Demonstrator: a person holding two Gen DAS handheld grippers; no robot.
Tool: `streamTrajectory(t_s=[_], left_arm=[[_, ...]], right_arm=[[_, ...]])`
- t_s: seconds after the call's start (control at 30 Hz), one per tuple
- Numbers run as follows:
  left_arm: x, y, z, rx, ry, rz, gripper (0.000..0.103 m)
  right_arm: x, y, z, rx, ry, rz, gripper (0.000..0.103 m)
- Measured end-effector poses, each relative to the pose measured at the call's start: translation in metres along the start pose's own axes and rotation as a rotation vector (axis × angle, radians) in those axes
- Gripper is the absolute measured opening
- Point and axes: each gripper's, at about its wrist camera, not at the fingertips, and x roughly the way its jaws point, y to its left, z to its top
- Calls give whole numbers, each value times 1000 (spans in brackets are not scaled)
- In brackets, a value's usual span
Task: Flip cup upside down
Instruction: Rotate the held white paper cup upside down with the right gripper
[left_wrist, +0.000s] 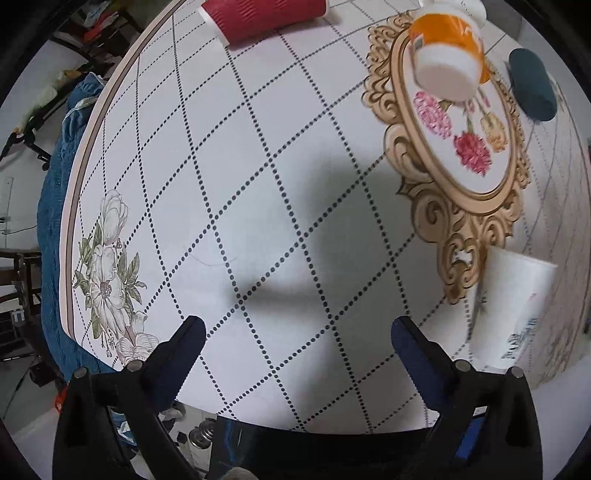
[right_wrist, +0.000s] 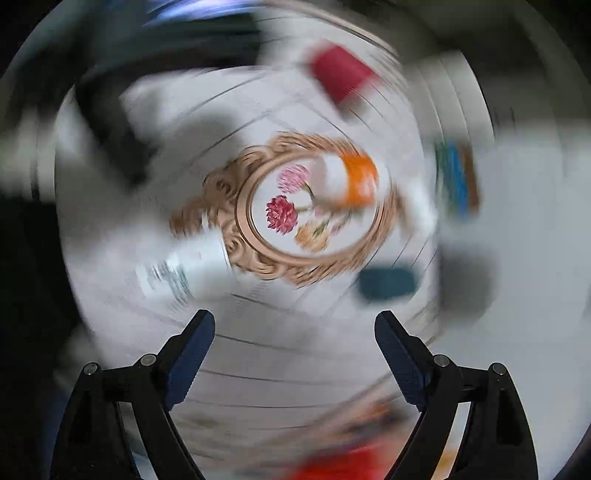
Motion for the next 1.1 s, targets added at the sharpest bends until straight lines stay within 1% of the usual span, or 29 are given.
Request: streamTrajectory(t_s=[0.07, 0.2, 0.27, 0.33, 0.43, 0.5, 0.7, 0.83, 1.03, 1.1], left_arm=[[6, 2, 0, -10, 3, 6, 103], [16, 11, -1, -34, 14, -5, 103], [20, 15, -2, -46, 21, -9, 103], [25, 19, -5, -55, 30, -21, 103], [34, 24, -8, -51, 48, -41, 103], [41, 25, -12, -42, 57, -63, 103], [53, 20, -18, -6, 80, -87, 103], [59, 15, -23, 13, 84, -86, 103], [63, 10, -29, 29, 85, -70, 103], [60, 2, -28, 28, 86, -68, 103]], right_arm=[[3, 36, 9, -282, -31, -91, 91], [17, 86, 9, -662, -65, -152, 91], [26, 105, 2, -834, -84, -186, 91], [32, 116, -1, -939, -101, -208, 90], [42, 128, -5, -1055, -124, -238, 90], [47, 131, -5, -1113, -130, -248, 90], [61, 149, -13, -1277, -153, -276, 90], [70, 158, -16, -1343, -168, -287, 90], [80, 171, -15, -1390, -171, -294, 90], [85, 171, -16, -1405, -165, -297, 89]])
